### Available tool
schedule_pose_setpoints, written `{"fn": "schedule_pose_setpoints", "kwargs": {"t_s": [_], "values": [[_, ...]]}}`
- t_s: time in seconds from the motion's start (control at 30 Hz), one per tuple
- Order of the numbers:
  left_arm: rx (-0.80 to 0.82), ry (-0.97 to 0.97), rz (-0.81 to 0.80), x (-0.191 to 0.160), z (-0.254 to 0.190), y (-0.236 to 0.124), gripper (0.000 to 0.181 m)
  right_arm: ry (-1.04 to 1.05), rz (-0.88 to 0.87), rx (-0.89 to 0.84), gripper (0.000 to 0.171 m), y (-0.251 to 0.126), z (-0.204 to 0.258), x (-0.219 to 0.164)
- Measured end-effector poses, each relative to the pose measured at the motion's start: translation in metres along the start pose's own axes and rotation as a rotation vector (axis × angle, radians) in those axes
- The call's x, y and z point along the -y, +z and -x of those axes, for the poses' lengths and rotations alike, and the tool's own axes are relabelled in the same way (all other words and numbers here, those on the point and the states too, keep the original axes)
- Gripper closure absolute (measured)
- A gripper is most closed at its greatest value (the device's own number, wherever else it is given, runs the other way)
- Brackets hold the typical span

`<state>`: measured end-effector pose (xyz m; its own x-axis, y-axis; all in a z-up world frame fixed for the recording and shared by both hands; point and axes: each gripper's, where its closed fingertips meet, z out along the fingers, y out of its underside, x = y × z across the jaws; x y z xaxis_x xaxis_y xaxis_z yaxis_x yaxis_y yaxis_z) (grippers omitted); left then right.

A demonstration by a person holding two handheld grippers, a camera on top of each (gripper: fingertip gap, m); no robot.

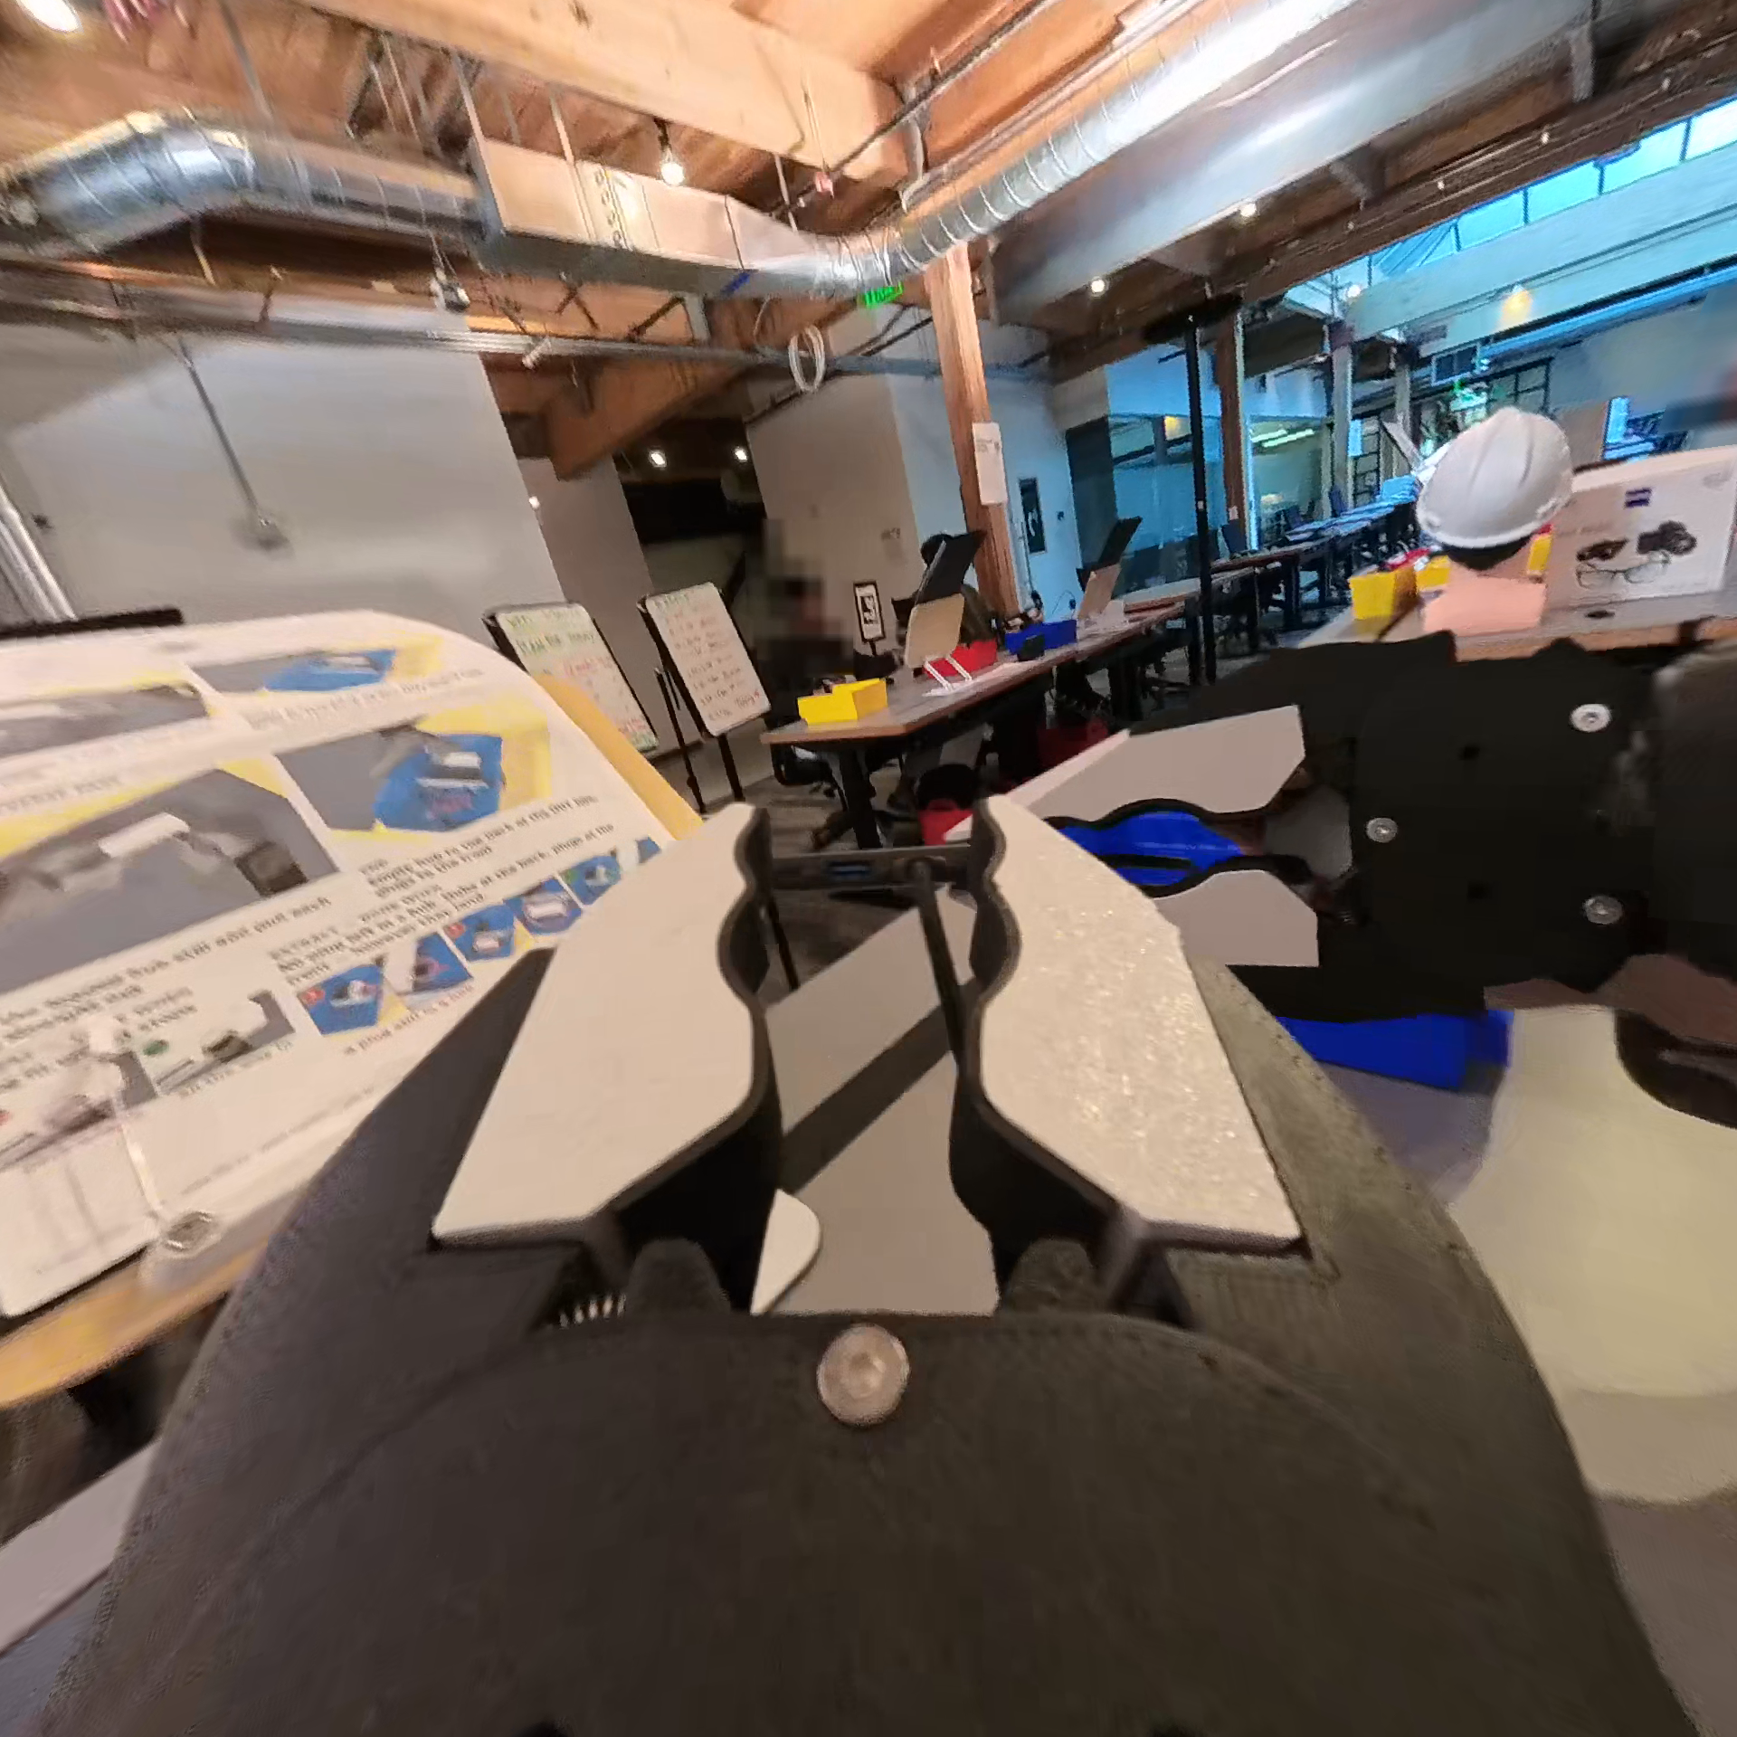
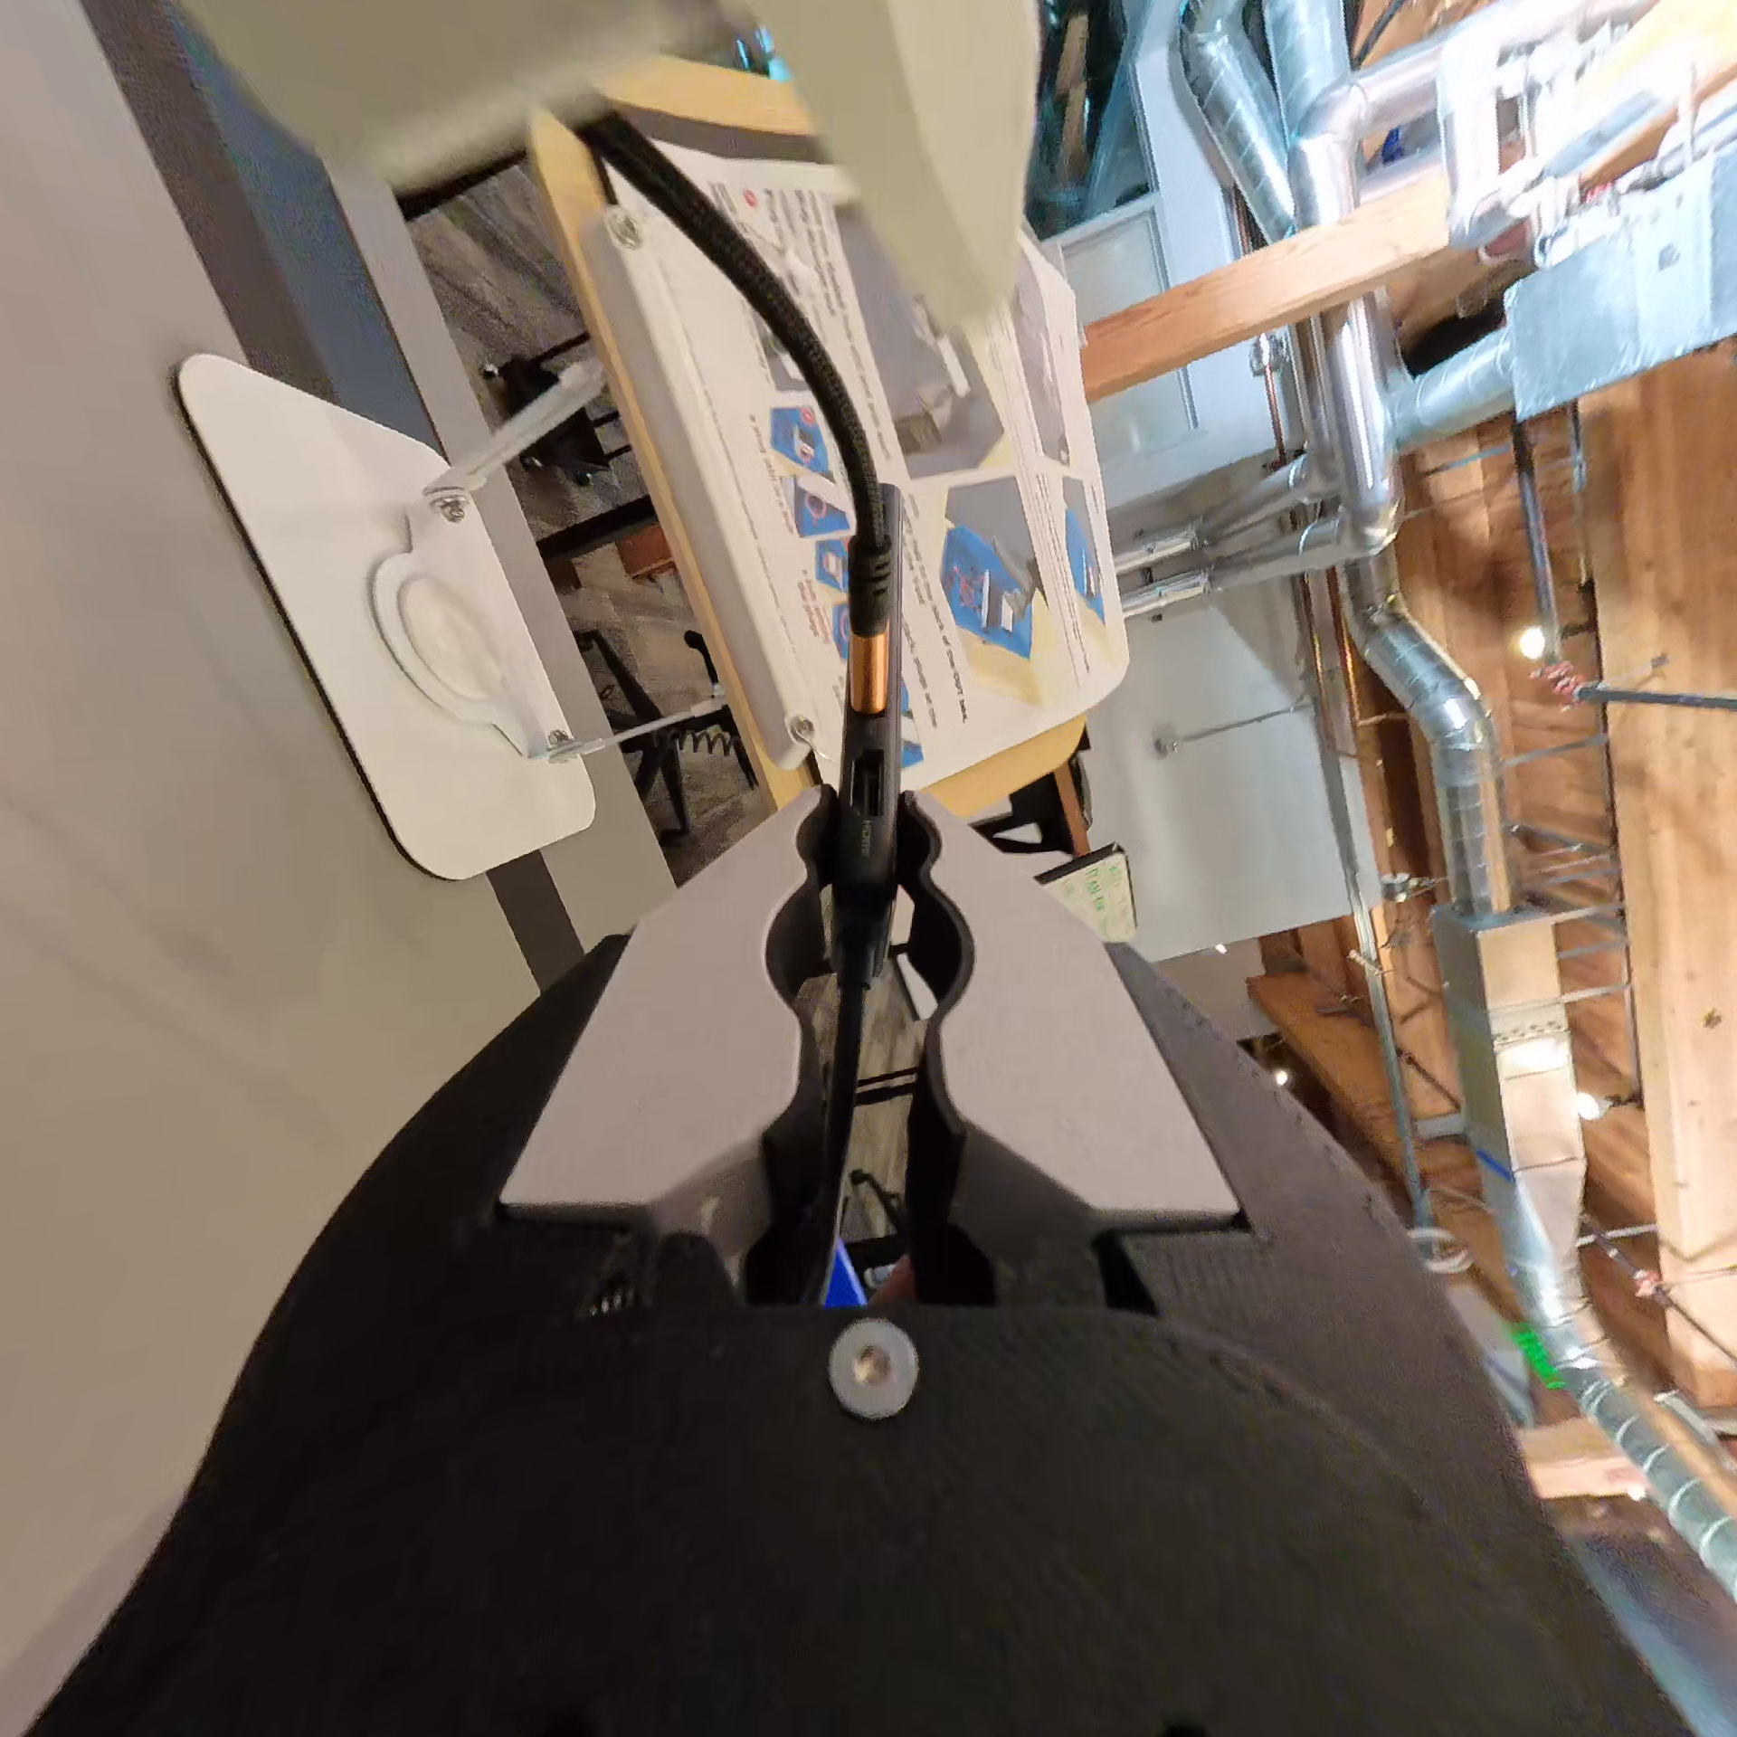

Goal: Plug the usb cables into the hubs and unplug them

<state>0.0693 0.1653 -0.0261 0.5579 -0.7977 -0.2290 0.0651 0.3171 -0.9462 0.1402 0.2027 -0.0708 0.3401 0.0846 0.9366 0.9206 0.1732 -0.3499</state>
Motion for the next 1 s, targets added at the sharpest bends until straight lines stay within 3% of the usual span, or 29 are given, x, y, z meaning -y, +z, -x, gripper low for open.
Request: {"fn": "schedule_pose_setpoints", "kwargs": {"t_s": [0.03,0.27,0.57,0.83,1.0], "values": [[0.005,0.014,-0.018,0.007,0.003,-0.002,0.141,0.024,0.016,0.004,0.163,0.000,-0.004,-0.006],[0.045,0.010,-0.068,0.031,0.031,-0.016,0.149,0.247,0.123,0.004,0.162,-0.004,-0.054,-0.063],[0.035,-0.021,-0.035,0.019,0.043,-0.014,0.154,0.723,0.269,0.189,0.162,-0.005,-0.113,-0.170],[0.031,-0.080,-0.014,0.007,0.049,-0.011,0.157,1.096,0.126,0.088,0.162,0.007,-0.161,-0.231],[0.036,-0.082,0.005,-0.001,0.051,-0.010,0.158,1.327,0.090,0.040,0.162,0.017,-0.142,-0.276]]}}
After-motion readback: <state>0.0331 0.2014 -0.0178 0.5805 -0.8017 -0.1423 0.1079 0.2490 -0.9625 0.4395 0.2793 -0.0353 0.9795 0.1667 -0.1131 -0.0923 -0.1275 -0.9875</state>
